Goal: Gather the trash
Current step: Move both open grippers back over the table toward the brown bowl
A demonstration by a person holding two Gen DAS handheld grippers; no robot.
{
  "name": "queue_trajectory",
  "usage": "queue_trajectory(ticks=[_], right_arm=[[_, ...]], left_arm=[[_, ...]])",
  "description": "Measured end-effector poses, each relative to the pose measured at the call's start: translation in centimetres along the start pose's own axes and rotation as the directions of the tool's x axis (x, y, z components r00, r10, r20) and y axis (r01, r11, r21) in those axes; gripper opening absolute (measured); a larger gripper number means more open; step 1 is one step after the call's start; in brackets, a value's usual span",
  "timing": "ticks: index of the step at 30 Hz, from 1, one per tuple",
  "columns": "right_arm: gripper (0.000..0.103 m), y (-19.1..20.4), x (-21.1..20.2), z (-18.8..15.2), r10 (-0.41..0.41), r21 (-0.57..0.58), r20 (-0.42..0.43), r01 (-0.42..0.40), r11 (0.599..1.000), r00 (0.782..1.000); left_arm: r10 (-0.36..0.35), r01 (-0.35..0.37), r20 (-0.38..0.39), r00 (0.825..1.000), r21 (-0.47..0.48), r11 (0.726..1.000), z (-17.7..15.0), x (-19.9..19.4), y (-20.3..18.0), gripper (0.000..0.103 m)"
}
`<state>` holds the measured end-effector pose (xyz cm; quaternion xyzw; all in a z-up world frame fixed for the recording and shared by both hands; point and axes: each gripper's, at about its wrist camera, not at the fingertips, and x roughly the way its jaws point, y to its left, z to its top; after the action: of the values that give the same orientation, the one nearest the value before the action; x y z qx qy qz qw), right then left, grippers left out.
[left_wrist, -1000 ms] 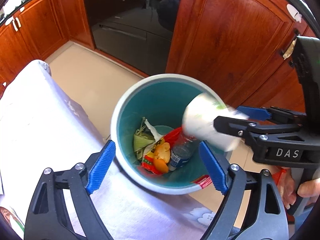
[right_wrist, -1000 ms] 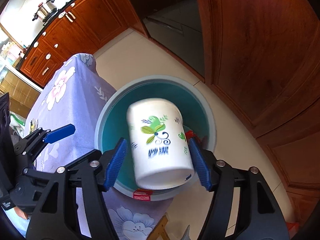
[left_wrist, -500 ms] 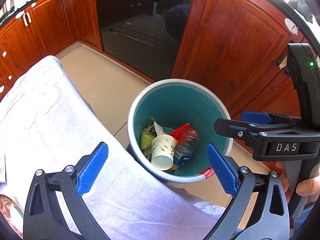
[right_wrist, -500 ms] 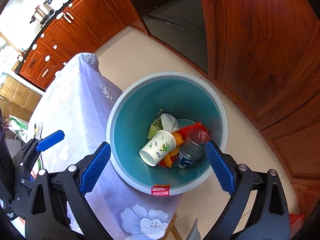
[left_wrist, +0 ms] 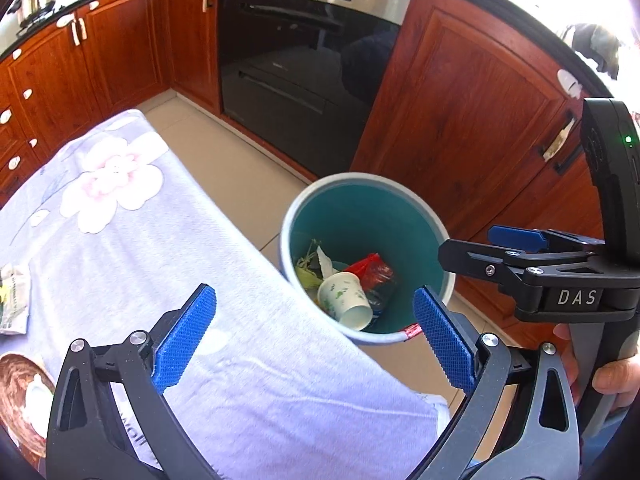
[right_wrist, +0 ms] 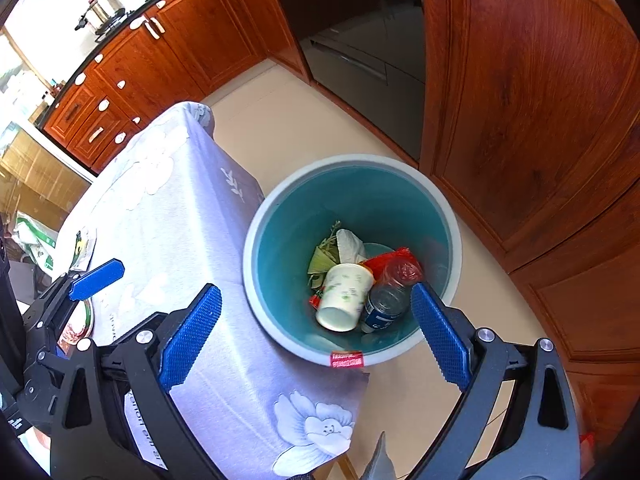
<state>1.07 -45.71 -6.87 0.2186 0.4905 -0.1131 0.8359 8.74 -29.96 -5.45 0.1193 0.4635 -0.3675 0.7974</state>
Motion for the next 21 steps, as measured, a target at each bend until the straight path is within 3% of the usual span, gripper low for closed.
queue_trajectory(ticks=[10,21], right_arm=[[0.092,5.0,-1.9,-1.0,0.029,-0.085,0.019,-0.027,0.996,0.999],[0.092,14.5,-0.6,-2.5,0.107,-0.247,-0.026,-0.11,0.963,0.994]], left_arm=[[0.073,-0.07,0.051,0.996,-0.063,0.996,-3.0,-4.6,4.5,0.099],[0.202,-0.185,0.07,0.977,-0.195,0.963,-8.2,-10.3,12.5,0.099]])
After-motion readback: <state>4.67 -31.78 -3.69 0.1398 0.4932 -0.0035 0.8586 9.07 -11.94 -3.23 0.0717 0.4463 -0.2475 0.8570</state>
